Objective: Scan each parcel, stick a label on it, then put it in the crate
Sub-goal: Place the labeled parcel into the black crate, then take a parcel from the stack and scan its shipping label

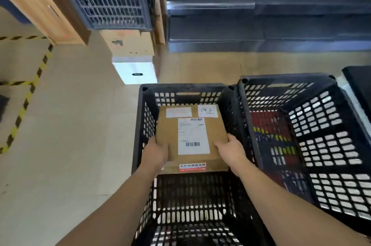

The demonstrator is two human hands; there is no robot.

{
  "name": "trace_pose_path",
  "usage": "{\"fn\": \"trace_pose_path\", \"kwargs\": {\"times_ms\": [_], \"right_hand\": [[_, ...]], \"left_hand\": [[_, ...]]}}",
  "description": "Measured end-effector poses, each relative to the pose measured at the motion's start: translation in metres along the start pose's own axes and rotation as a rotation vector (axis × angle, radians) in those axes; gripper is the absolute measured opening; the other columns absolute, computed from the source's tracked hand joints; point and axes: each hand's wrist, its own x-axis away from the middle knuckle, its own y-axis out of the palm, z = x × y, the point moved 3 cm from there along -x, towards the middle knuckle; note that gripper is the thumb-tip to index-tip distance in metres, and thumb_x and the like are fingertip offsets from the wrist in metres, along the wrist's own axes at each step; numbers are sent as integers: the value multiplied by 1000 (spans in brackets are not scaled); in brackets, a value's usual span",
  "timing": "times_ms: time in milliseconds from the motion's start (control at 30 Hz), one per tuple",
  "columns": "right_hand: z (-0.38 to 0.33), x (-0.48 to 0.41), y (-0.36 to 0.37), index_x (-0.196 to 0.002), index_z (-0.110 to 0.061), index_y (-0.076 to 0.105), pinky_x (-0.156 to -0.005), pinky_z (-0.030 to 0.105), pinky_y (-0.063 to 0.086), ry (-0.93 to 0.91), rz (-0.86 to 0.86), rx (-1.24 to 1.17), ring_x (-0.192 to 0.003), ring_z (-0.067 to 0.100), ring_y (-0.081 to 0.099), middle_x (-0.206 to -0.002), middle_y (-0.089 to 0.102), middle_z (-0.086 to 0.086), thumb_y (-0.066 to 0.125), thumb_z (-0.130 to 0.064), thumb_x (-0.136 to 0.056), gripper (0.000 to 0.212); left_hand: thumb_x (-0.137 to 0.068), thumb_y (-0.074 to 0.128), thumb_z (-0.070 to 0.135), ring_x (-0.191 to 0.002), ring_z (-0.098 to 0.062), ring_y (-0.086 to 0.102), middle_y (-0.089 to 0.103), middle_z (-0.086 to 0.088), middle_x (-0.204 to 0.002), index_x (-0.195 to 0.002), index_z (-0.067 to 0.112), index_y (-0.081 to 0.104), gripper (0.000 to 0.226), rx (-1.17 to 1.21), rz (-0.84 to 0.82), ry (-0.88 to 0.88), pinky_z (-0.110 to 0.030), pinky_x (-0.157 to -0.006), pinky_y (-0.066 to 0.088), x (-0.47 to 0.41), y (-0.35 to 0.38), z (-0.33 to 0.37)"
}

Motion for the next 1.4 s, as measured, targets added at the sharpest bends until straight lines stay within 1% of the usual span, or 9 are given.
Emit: {"fn": "trace_pose_path", "kwargs": {"times_ms": [133,367,467,533,667,833,1033,1200,1400], "right_hand": [[18,-23,21,-144,-22,48,-85,34,49,-8,-5,-9,-99,19,59,-113,61,-3,59,-30,-101,44],[38,-45,37,-159,-23,26,-106,47,51,-2,-22,67,-126,27,56,-145,54,4,55,-35,-104,64],[34,-41,34,-164,-22,9,-110,45,47,1,-45,131,-133,29,51,-154,45,7,56,-35,-104,78],[19,-29,27,-164,-21,12,-110,42,46,-69,-52,187,-135,28,50,-154,45,7,60,-33,-102,80],[-45,21,-1,-158,-24,33,-100,35,49,-295,-35,308,-136,24,50,-158,41,4,64,-33,-99,67],[-149,106,-60,-156,-23,36,-111,45,43,-544,29,527,-139,30,42,-159,33,7,58,-40,-100,62],[-230,221,-167,-153,-27,40,-103,42,46,-782,294,608,-134,28,47,-153,40,3,56,-41,-101,57],[-205,280,-274,-153,-28,38,-104,44,46,-675,558,562,-136,28,44,-153,39,3,54,-45,-101,57],[-79,351,-414,-151,-25,39,-100,45,48,-352,827,506,-129,33,49,-145,45,6,54,-40,-100,56]], "left_hand": [[-102,50,31,-112,-28,59,61,-6,-132,-146,18,42,46,14,33,51,-45,-100,51,-24,11,-14],[-104,51,25,-127,-24,52,52,-1,-144,-155,20,28,55,40,-3,43,-42,-106,47,-36,24,-28],[-103,54,23,-129,-24,51,50,1,-144,-156,20,24,61,13,-6,73,-43,-107,46,-29,21,-24],[-101,58,23,-128,-24,52,49,1,-141,-154,20,29,61,-36,11,133,-44,-107,48,-16,13,-10],[-98,60,23,-110,-18,61,59,6,-124,-134,20,53,37,-258,-9,321,-38,-91,56,28,-16,52],[-94,59,27,-101,-23,63,63,-2,-115,-110,18,64,19,-584,1,563,-41,-85,57,100,-64,163],[-96,57,32,-121,-26,55,56,-2,-133,-134,21,55,39,-798,174,880,-44,-100,49,217,-99,293],[-94,59,38,-123,-27,54,55,-2,-131,-134,23,55,43,-853,126,1162,-49,-100,48,294,-49,368],[-96,58,38,-125,-25,52,52,1,-135,-138,24,52,44,-809,-135,1479,-46,-100,47,410,93,405]]}}
